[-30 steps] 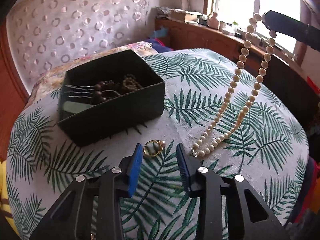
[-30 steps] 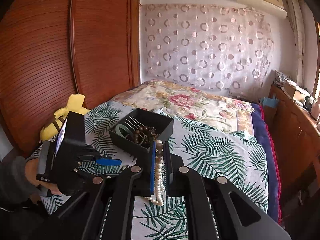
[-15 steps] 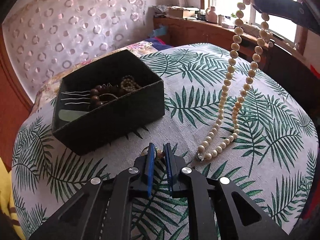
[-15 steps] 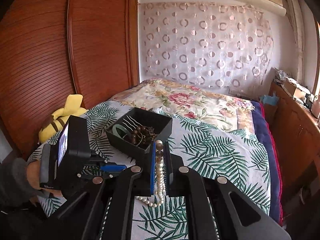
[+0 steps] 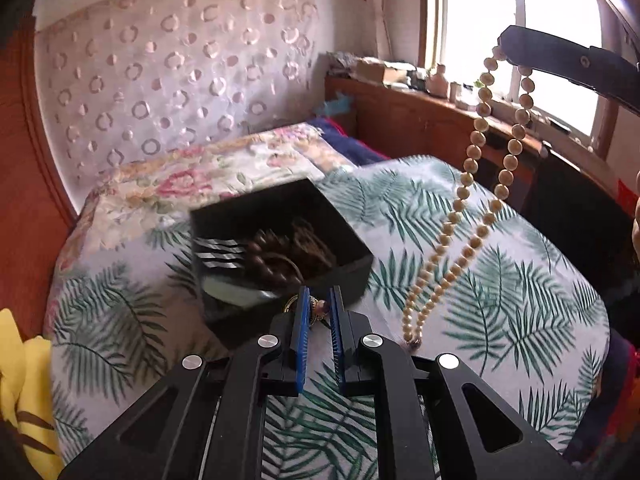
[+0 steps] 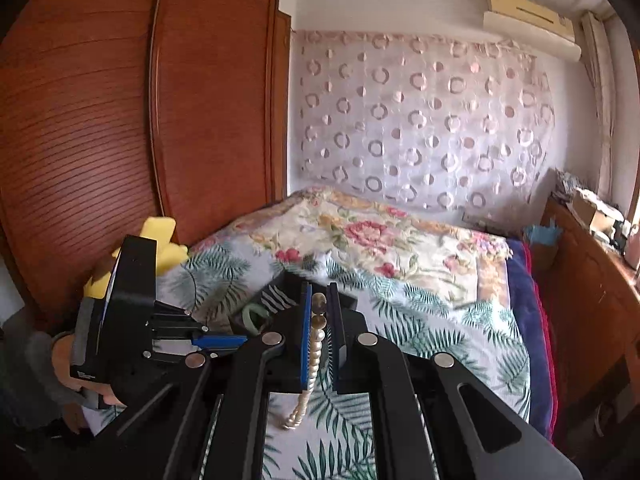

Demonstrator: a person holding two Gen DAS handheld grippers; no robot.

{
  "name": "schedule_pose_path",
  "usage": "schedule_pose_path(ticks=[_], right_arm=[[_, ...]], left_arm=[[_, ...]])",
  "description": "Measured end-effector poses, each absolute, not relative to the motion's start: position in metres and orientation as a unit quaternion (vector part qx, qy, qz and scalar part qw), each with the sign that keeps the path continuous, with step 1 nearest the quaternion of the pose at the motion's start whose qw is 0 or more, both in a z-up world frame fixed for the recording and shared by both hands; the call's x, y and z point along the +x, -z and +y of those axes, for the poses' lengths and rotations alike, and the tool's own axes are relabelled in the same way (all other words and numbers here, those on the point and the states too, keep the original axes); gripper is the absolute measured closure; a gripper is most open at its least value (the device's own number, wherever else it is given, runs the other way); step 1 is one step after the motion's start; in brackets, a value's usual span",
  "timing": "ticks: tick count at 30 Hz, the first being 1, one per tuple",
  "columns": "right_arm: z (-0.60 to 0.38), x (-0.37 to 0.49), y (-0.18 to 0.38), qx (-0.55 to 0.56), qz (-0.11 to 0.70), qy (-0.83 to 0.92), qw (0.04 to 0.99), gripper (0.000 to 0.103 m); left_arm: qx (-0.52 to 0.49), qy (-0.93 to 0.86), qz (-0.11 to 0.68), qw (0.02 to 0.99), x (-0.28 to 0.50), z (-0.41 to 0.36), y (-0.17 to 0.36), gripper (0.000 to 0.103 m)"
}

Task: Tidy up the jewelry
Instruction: 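Lower the pearls into the box with the right tool while the left drops the gold earring in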

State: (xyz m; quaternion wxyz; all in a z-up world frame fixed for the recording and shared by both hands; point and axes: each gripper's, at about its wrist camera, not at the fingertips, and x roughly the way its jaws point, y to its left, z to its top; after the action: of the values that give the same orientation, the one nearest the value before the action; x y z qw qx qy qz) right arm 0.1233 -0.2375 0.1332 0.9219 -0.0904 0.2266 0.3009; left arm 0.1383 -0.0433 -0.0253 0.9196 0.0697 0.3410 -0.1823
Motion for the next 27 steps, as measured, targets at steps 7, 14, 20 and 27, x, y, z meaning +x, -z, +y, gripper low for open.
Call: schedule_pose_path(ticks=[7,14,20,27], right_arm=[[-0.225,0.137,-0.168,-0.091,0.197,-0.303,0.928,0.095],[-0.212,0.157,-0.194,-0.091,0.183,-0.298,0.932,0.095],[-0.202,0.181,-0.188,-0.084,0.204,-0.301,0.928,0.095],[-0.187,0.202,-0.144,-0.095,0.256,-0.301,0.914,0.095]], left_arm=[[0.056,0.165,0.328,0.929,0.159,-0.026,0.004,0.094],[0.047,0.148,0.335,0.929,0.178,-0.017,0.008,0.094],[0.033,0.141,0.346,0.927,0.189,-0.010,0.020,0.094],[0.020,0.135,0.347,0.928,0.187,-0.003,0.025,0.073]])
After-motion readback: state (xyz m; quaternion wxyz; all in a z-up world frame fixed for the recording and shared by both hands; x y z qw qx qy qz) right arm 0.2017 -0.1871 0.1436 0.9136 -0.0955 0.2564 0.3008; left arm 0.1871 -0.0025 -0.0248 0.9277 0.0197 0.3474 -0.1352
